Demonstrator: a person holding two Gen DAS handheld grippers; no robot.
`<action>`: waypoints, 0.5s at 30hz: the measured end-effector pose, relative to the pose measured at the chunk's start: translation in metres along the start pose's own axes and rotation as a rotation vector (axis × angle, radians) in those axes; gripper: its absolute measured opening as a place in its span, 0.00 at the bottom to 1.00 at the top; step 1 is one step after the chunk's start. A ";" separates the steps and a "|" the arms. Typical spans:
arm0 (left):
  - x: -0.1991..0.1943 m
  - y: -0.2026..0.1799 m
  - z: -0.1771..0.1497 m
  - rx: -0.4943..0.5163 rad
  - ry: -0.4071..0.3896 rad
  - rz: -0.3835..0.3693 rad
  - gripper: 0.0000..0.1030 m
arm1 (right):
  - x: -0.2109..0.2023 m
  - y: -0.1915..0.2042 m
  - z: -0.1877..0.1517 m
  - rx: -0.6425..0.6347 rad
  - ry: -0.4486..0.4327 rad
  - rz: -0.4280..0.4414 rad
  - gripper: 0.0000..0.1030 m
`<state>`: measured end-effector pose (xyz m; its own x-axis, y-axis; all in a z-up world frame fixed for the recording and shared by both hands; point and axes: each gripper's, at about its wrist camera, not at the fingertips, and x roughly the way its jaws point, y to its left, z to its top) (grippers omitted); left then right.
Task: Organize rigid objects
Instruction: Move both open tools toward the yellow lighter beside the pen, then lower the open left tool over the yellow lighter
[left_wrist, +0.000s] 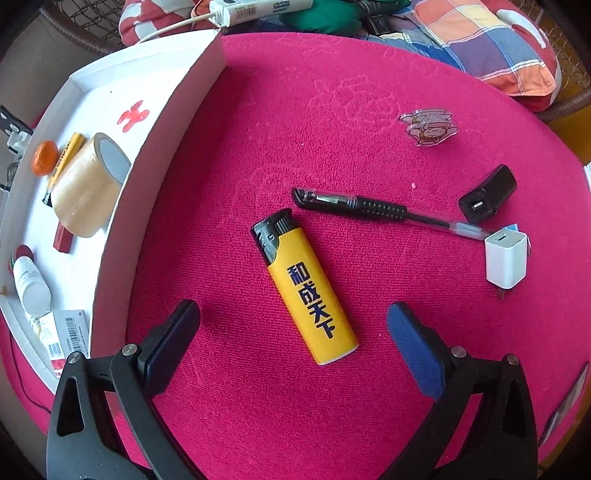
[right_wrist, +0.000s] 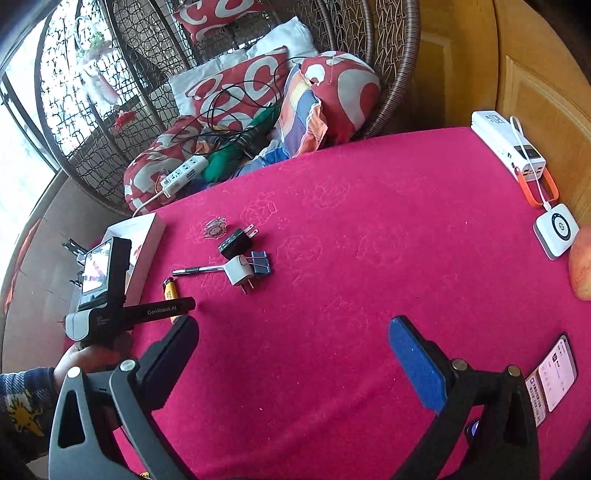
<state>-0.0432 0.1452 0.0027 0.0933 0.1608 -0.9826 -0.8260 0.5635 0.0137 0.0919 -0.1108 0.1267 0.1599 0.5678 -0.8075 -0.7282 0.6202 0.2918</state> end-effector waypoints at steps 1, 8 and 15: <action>0.000 0.001 -0.001 -0.008 0.000 -0.005 1.00 | 0.001 0.001 0.000 -0.004 0.003 0.000 1.00; -0.028 0.021 -0.023 -0.053 -0.018 -0.070 1.00 | 0.024 0.001 -0.004 -0.036 0.048 -0.009 1.00; -0.078 0.048 -0.041 -0.052 -0.074 -0.111 1.00 | 0.059 0.008 -0.021 -0.172 0.067 -0.103 1.00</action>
<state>-0.1129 0.1259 0.0728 0.2248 0.1601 -0.9612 -0.8359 0.5386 -0.1058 0.0815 -0.0830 0.0707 0.1985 0.4654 -0.8626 -0.8141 0.5683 0.1193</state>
